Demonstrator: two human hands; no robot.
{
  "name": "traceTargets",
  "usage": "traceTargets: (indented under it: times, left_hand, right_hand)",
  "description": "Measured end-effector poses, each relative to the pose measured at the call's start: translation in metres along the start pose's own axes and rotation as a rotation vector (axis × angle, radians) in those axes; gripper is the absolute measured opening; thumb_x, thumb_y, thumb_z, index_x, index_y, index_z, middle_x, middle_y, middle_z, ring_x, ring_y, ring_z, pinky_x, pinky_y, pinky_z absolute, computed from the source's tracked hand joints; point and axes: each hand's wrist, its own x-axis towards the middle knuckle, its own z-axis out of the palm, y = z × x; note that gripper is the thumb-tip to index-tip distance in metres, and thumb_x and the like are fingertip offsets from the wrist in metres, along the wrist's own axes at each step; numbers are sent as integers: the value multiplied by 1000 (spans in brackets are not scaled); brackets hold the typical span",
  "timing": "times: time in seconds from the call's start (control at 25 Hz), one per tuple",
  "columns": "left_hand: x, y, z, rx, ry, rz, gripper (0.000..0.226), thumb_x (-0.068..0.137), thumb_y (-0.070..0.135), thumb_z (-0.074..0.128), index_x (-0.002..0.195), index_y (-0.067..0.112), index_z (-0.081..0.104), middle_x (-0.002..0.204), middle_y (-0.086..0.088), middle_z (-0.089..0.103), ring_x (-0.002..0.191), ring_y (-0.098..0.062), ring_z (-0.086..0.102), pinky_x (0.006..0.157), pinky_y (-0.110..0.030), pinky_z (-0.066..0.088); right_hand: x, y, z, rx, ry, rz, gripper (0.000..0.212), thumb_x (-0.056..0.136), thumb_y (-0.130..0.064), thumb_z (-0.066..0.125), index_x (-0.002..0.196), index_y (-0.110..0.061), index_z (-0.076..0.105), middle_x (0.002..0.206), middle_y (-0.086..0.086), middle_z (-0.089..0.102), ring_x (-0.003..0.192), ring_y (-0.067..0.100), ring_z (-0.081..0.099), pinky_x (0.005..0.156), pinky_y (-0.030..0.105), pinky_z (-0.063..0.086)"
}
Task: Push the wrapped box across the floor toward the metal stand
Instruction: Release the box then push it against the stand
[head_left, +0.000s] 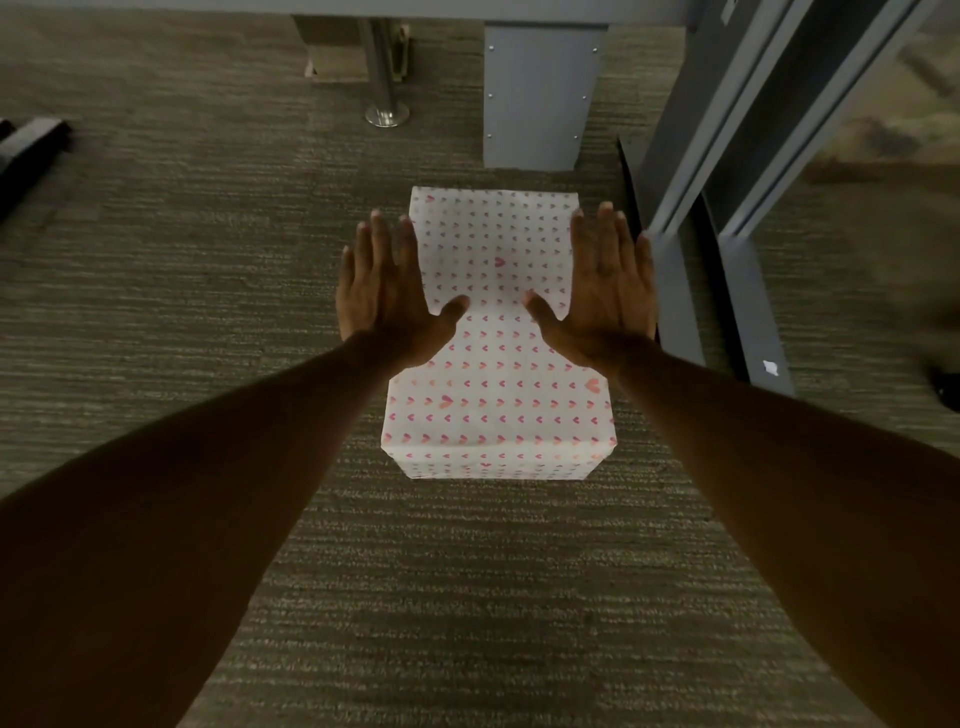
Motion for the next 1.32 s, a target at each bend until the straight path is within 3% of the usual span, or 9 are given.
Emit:
traceTargets:
  times: [0.4, 1.16, 1.32]
  left_hand:
    - [2, 8, -11, 90, -16, 121, 108, 79, 80, 32, 155, 13, -6, 163, -19, -8, 149, -34, -8, 120, -49, -3]
    - [-6, 3, 9, 0, -29, 71, 106, 80, 74, 44, 154, 14, -2, 163, -18, -2, 150, -32, -3, 119, -44, 1]
    - [-12, -5, 16, -49, -75, 15, 106, 78, 70, 51, 154, 14, 4, 163, -17, 6, 150, -32, 4, 119, -45, 8]
  right_hand:
    - [6, -2, -5, -96, -35, -74, 105, 85, -80, 27, 158, -10, -1, 167, 19, -5, 154, 36, -4, 123, 54, 0]
    - [2, 16, 14, -38, -47, -13, 104, 86, -71, 37, 157, -6, -1, 166, 21, -3, 153, 37, -3, 124, 50, 1]
    - [-2, 18, 16, -10, -67, 3, 100, 89, -65, 42, 157, -5, 1, 166, 21, 1, 153, 37, 1, 124, 49, 4]
